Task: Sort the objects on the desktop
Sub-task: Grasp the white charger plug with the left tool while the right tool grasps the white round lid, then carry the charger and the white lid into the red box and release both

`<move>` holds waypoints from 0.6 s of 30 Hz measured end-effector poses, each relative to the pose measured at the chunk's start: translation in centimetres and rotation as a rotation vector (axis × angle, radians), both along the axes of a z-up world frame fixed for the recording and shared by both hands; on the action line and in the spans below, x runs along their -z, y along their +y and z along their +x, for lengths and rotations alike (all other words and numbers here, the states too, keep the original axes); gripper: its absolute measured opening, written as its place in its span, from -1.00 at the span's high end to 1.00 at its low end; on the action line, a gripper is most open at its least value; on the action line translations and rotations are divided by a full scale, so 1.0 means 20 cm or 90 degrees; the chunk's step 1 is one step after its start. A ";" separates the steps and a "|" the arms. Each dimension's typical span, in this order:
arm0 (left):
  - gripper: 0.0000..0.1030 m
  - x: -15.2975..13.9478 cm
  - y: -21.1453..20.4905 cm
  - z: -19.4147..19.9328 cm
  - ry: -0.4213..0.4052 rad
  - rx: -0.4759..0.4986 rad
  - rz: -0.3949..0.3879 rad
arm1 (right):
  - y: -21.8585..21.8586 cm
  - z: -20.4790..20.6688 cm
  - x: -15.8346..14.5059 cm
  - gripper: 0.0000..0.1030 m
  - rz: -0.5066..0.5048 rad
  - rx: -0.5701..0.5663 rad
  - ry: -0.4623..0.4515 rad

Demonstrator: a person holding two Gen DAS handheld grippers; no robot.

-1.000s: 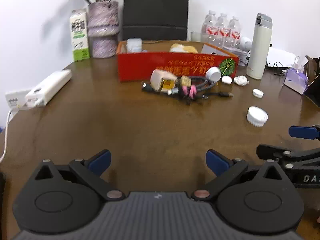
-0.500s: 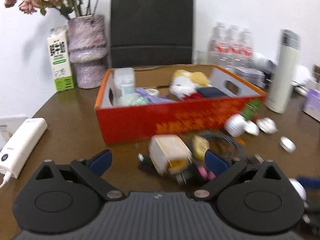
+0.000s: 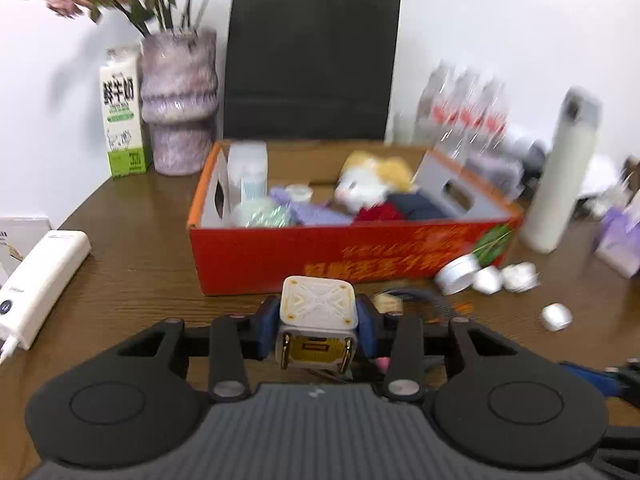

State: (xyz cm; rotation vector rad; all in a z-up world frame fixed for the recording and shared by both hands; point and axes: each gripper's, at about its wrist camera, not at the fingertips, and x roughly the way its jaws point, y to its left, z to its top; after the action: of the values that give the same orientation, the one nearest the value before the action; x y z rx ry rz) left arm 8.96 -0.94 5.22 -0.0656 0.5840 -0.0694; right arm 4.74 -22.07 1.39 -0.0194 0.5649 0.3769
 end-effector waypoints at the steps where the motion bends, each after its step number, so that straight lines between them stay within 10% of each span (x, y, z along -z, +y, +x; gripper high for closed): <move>1: 0.21 -0.04 0.01 -0.05 -0.009 0.000 -0.013 | 0.01 -0.02 -0.02 0.24 0.003 -0.001 -0.009; 18: 0.20 -0.09 -0.03 -0.73 -0.017 0.036 -0.008 | 0.09 -0.48 -0.26 0.24 0.020 -0.014 -0.099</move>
State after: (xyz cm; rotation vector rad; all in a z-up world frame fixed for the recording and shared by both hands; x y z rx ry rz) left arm -5.69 -1.56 7.07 -0.0598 0.5590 -0.1279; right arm -4.90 -20.31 6.49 -0.0248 0.4048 0.4011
